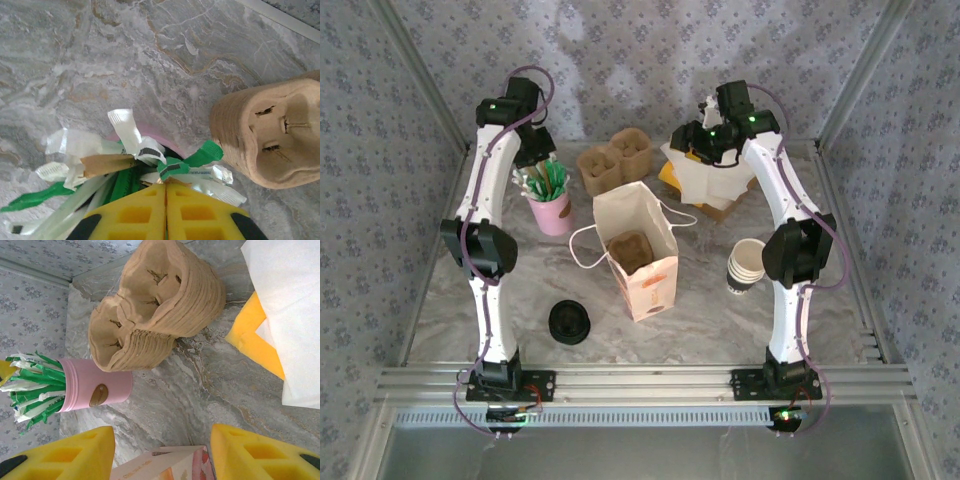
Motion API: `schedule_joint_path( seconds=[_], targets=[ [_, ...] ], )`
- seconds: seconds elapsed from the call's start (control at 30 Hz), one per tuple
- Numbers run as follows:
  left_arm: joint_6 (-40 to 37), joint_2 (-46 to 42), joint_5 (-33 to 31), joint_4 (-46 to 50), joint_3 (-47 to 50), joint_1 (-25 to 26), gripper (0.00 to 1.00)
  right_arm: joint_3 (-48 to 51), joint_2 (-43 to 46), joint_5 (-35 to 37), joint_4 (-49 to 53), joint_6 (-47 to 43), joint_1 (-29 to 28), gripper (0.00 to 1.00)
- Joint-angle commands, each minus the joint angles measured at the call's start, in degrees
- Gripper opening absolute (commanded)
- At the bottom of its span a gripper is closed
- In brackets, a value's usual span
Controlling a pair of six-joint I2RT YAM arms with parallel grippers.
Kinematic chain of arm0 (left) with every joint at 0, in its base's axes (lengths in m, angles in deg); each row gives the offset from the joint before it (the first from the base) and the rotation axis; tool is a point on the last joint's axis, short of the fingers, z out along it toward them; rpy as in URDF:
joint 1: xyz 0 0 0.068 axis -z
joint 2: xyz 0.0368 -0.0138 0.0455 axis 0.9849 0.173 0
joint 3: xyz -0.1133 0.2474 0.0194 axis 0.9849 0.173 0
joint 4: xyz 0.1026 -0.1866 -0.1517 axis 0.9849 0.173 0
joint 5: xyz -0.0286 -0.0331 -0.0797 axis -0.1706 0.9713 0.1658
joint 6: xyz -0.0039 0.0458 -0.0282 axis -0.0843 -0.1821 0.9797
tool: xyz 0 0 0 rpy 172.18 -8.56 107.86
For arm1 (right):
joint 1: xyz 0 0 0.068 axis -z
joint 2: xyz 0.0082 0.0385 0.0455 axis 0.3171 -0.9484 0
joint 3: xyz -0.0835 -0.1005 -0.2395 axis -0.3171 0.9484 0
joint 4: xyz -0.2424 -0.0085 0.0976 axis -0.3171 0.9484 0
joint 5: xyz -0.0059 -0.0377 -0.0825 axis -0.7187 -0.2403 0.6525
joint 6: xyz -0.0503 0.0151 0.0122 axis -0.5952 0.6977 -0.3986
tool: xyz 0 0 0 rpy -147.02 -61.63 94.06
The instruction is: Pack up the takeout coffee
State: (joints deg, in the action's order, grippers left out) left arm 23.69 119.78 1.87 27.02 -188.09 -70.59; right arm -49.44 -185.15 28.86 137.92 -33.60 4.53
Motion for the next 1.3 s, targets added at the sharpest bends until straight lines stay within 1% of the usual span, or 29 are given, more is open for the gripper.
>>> schedule_joint_path(
  seconds=[0.0,0.1,0.63,0.7,0.77,0.8,0.87,0.93,1.13,1.27],
  targets=[
    [0.3,-0.2,0.6,-0.3,0.1,0.4,0.04,-1.4,-0.6,-1.4,-0.4,0.5,0.2,0.54],
    [0.4,-1.0,0.6,-0.1,0.0,0.6,0.0,-1.3,-0.5,-1.3,-0.5,0.5,0.1,0.55],
    [-0.9,-7.9,-1.0,1.7,0.6,2.5,0.0,-0.5,0.9,-1.0,-0.6,0.6,-0.7,0.55],
    [-1.6,-8.3,-2.6,2.0,1.1,2.5,0.18,-0.3,1.1,-1.0,-0.7,0.5,-0.8,0.56],
    [-1.7,-8.0,-3.9,3.0,1.1,2.2,0.31,-0.2,1.2,-1.2,-0.5,0.5,-0.9,0.57],
    [-1.5,-7.5,-4.0,3.5,0.9,1.9,0.35,-0.1,1.3,-1.2,-0.6,0.4,-0.9,0.57],
    [-0.8,-6.5,-4.0,4.1,0.6,1.5,0.38,0.2,1.4,-1.3,-0.7,0.3,-1.0,0.58],
    [-0.6,-5.1,-3.7,4.2,-0.2,1.3,0.38,0.4,1.4,-1.6,-0.7,0.3,-0.9,0.58],
    [0.0,0.4,-1.9,3.5,-4.0,1.3,0.35,0.6,0.6,-2.5,-1.1,0.4,-0.5,0.58],
    [0.7,2.8,-2.1,2.8,-5.0,1.1,0.33,1.2,0.4,-2.9,-1.4,0.4,-0.2,0.58]
  ],
)
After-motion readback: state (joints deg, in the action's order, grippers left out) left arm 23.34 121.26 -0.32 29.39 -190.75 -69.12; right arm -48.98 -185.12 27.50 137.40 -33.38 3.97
